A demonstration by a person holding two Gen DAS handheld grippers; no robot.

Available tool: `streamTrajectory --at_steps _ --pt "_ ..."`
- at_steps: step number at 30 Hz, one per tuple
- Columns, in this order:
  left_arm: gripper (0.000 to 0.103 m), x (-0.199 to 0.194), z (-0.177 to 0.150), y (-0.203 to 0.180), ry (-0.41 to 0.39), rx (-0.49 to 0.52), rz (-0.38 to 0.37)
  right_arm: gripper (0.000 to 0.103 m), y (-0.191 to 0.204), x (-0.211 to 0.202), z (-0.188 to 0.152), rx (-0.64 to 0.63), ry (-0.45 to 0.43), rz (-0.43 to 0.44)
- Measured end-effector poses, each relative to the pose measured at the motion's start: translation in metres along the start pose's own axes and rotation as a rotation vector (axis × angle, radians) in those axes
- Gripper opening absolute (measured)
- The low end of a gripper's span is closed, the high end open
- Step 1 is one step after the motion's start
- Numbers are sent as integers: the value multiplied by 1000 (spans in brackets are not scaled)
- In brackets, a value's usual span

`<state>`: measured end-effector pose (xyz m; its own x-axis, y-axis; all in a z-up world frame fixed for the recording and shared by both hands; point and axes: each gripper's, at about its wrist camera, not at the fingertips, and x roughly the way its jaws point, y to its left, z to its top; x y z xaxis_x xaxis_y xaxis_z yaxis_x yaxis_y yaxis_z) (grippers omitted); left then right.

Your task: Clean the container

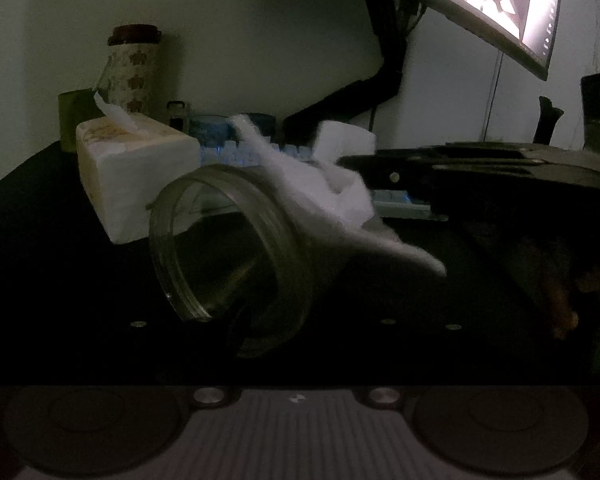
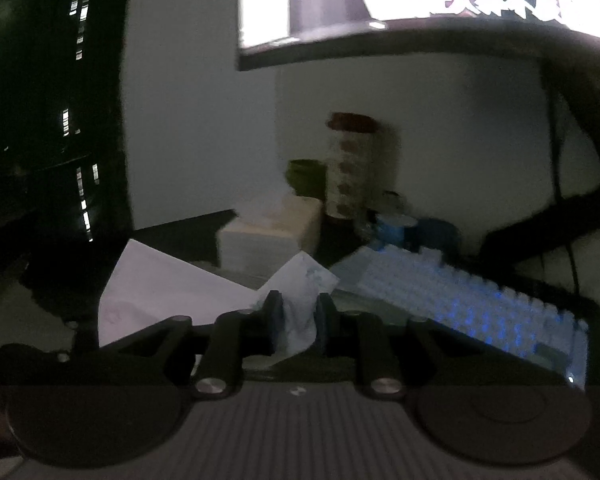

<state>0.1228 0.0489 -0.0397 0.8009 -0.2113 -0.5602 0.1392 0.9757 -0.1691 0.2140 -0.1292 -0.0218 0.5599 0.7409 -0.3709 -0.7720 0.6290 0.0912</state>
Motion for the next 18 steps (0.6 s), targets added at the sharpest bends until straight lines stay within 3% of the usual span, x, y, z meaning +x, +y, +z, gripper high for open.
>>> streamTrajectory --at_steps 7,9,14,18 --pt "47 1 -1 -5 2 17 23 21 -15 1 -4 51 6 -94" --pt "47 0 -1 -5 4 17 18 21 -7 -2 -4 33 3 -85" --pt "47 3 2 3 4 20 16 21 16 -8 -4 20 6 45" --pt "47 3 2 4 1 25 19 21 20 -7 -4 -8 3 50"
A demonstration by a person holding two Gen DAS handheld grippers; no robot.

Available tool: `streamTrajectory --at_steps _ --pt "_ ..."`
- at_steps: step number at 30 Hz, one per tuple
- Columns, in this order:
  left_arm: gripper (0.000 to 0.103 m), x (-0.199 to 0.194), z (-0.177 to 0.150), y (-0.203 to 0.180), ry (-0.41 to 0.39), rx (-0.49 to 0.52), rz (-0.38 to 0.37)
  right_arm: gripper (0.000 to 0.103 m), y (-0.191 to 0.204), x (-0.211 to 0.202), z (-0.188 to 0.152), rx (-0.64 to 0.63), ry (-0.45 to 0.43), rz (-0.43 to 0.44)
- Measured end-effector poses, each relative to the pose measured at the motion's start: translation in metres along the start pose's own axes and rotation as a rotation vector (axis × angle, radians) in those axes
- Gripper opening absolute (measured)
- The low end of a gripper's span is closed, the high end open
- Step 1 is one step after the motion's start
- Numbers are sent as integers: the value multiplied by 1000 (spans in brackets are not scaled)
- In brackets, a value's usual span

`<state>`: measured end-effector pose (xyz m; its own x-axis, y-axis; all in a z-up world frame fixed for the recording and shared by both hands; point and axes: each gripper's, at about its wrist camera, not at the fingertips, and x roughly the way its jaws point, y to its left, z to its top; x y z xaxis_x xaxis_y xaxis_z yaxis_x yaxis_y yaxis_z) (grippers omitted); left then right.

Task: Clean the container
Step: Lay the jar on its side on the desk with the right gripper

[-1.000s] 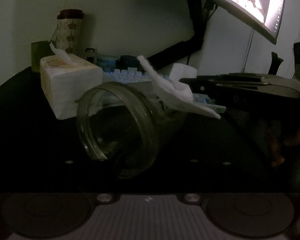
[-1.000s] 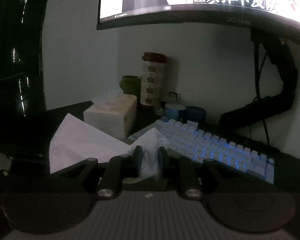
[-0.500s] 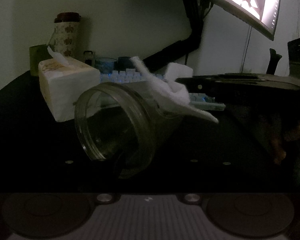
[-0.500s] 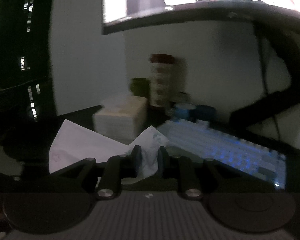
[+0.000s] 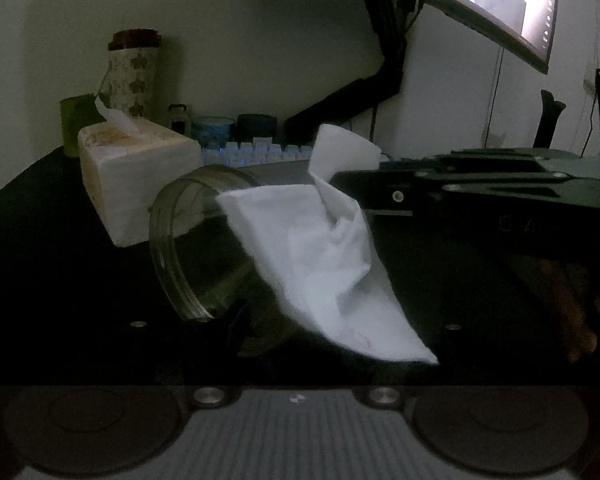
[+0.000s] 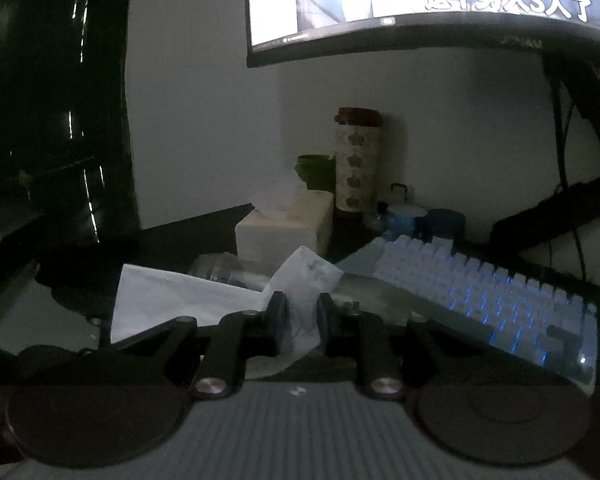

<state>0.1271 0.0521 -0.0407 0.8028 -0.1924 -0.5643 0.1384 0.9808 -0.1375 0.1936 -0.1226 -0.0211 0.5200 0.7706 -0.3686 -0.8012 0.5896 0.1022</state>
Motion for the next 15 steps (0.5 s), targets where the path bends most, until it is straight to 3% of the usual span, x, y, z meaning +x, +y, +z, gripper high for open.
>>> streamTrajectory --at_steps 5,8,9,12,13,15 --pt "48 -1 0 2 0 -8 -1 24 -27 1 -3 90 29 -42" --pt "66 -5 0 2 -2 -31 14 24 -33 -4 -9 104 36 -54" --pt "77 -7 1 2 -3 -33 21 24 -33 -7 -10 105 33 -58" --pt "86 -15 2 -4 -17 -12 57 27 -35 -19 -16 122 16 -73" --pt "97 -20 2 -9 -28 2 72 30 -36 -24 -19 132 15 -86" --pt "103 -29 3 -16 -47 8 93 64 -38 -32 -24 156 20 -128"
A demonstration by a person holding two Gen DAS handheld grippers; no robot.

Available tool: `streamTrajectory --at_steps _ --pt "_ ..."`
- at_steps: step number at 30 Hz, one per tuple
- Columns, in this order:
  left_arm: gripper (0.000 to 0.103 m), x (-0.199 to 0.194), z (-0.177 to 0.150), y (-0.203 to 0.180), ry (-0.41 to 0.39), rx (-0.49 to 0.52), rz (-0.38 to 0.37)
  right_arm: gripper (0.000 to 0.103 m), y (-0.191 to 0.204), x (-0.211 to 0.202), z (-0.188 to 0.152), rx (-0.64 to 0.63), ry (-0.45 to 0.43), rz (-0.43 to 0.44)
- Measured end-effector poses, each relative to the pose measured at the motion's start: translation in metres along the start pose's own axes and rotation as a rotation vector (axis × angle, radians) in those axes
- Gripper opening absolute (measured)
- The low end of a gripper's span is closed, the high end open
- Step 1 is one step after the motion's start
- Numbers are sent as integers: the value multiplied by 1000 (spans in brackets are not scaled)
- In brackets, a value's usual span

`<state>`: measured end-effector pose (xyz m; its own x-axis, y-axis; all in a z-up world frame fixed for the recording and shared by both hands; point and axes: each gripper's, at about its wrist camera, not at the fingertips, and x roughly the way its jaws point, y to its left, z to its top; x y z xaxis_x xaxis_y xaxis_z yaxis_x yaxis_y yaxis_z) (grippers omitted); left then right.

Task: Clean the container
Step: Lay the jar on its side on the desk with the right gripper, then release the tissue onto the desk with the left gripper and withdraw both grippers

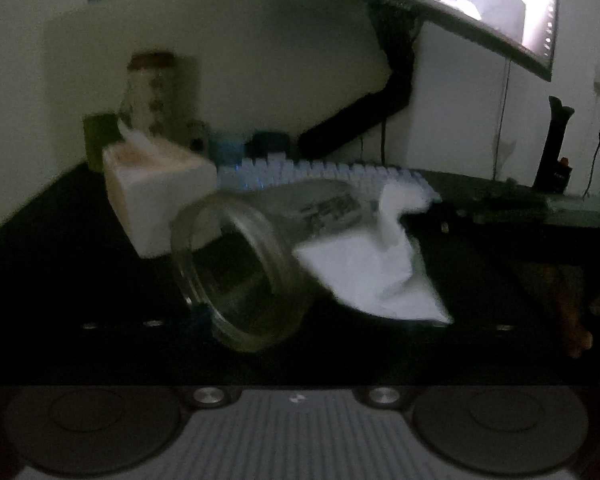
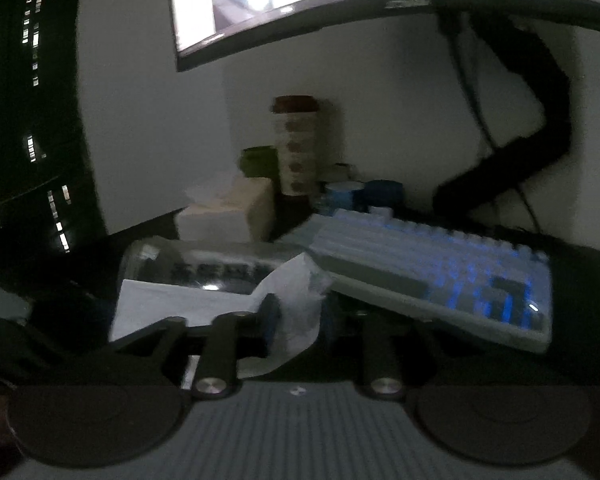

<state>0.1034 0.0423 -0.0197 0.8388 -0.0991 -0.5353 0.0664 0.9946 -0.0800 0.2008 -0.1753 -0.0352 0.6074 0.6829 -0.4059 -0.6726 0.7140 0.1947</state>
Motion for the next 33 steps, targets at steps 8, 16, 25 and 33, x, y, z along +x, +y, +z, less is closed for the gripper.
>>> streamTrajectory --at_steps 8,16,25,33 --pt "103 -19 3 -12 -6 -46 27 95 -16 -29 -12 164 -62 -74" --pt "103 -23 5 -23 -53 6 127 103 -24 -56 -26 351 -162 -192" --pt "103 -31 -7 -36 3 -18 135 103 25 -60 -32 262 62 -424" --pt "103 -69 -26 -46 31 -56 130 103 53 -111 -43 281 54 -469"
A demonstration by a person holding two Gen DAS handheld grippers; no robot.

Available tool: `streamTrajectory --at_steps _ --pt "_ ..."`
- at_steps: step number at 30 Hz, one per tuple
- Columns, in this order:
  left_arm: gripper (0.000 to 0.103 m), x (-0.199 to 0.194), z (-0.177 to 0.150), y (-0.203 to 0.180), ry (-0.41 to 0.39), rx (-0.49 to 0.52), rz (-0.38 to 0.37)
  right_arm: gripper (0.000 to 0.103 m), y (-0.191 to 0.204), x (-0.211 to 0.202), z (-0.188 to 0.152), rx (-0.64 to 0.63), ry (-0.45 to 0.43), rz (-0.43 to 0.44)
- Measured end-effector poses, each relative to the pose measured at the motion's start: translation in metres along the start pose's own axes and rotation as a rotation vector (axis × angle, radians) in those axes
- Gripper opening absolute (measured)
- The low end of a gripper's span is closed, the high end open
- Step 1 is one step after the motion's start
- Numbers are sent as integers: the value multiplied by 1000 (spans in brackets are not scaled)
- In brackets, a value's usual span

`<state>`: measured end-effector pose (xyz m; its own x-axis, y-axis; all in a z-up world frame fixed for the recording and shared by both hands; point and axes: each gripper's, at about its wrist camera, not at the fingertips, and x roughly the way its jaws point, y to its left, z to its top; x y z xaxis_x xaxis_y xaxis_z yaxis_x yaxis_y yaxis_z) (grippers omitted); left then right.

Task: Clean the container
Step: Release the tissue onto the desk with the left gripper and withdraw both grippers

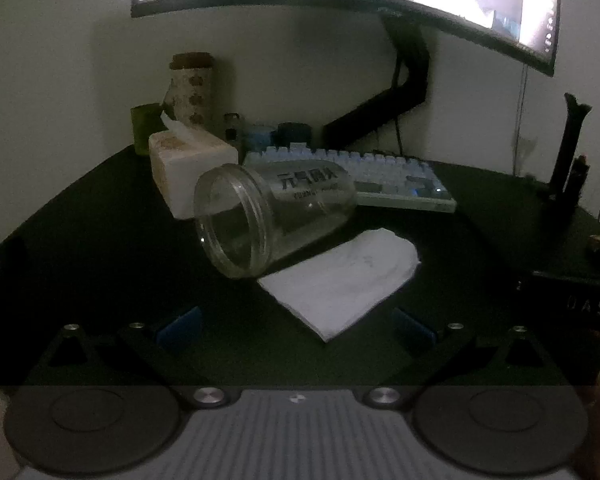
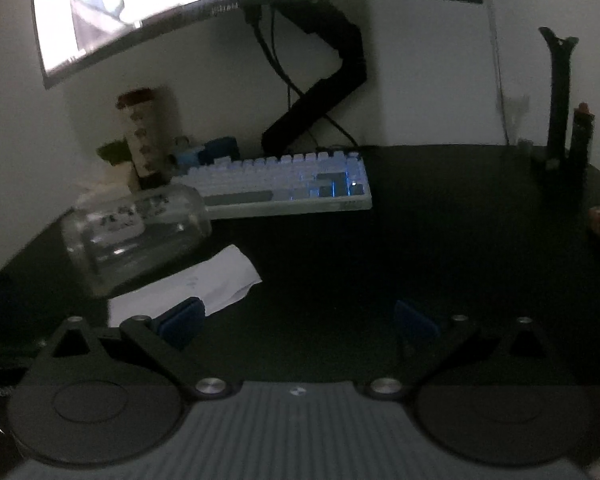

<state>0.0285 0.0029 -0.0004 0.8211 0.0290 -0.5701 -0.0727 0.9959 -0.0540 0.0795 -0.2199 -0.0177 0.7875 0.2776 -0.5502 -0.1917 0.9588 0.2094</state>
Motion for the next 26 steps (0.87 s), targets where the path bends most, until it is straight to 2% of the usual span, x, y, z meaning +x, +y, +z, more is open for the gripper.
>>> streamTrajectory --at_steps 4,12,26 --pt "103 -5 2 1 -17 17 10 103 8 -12 1 -36 -38 -33" --pt "103 3 2 1 10 21 4 103 7 -1 0 -34 13 12" --pt "103 3 1 0 -4 40 -9 103 14 4 -5 -80 16 26"
